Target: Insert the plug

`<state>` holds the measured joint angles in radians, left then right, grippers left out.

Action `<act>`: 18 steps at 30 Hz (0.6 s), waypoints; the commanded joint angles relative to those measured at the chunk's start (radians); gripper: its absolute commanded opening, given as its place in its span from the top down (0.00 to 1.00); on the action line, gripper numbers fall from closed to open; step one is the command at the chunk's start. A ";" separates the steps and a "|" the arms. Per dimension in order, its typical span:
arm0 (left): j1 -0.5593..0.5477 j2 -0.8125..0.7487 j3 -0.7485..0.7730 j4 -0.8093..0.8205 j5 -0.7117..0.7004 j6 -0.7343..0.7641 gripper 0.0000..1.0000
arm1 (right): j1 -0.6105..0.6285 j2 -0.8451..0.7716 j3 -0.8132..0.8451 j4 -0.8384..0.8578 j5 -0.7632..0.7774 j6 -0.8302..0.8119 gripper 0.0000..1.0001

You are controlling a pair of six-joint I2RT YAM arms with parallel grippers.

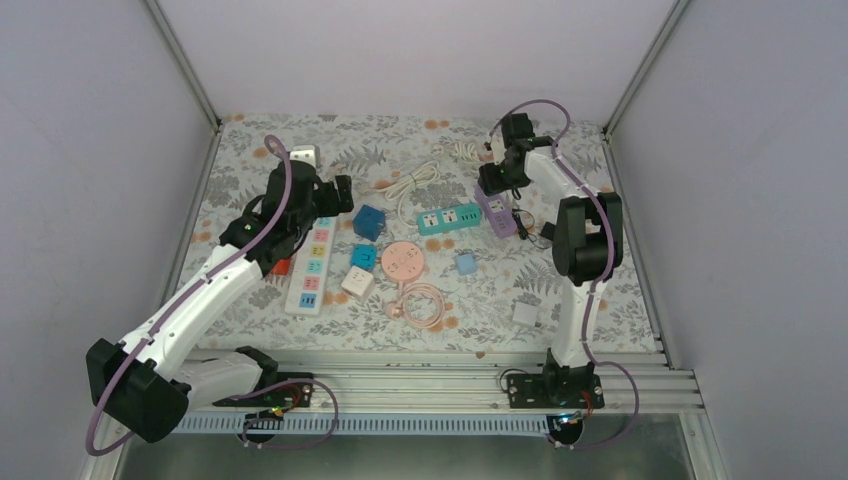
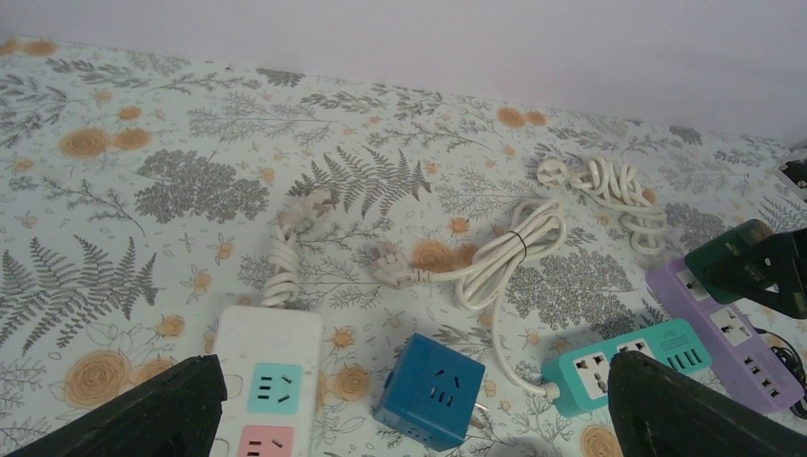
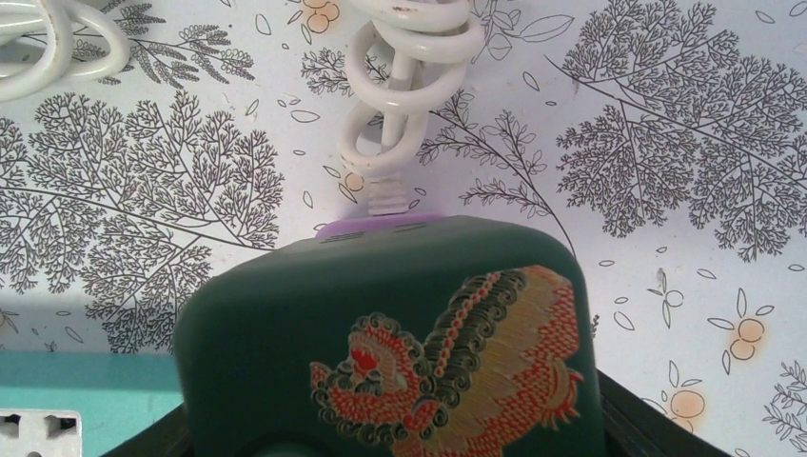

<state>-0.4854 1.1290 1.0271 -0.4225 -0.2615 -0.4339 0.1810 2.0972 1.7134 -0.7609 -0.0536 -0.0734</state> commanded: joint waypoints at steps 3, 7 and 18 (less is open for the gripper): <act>0.002 0.002 0.016 0.000 -0.016 -0.005 0.00 | -0.005 -0.033 -0.027 0.008 0.031 0.036 0.60; 0.002 0.004 0.014 0.002 -0.015 -0.005 0.00 | -0.010 -0.023 -0.038 -0.005 0.028 0.046 0.58; 0.002 0.011 0.014 0.001 -0.021 0.001 0.00 | -0.020 -0.031 -0.085 -0.044 0.092 0.113 0.58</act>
<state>-0.4854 1.1328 1.0271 -0.4221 -0.2619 -0.4339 0.1726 2.0693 1.6379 -0.7319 -0.0208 -0.0078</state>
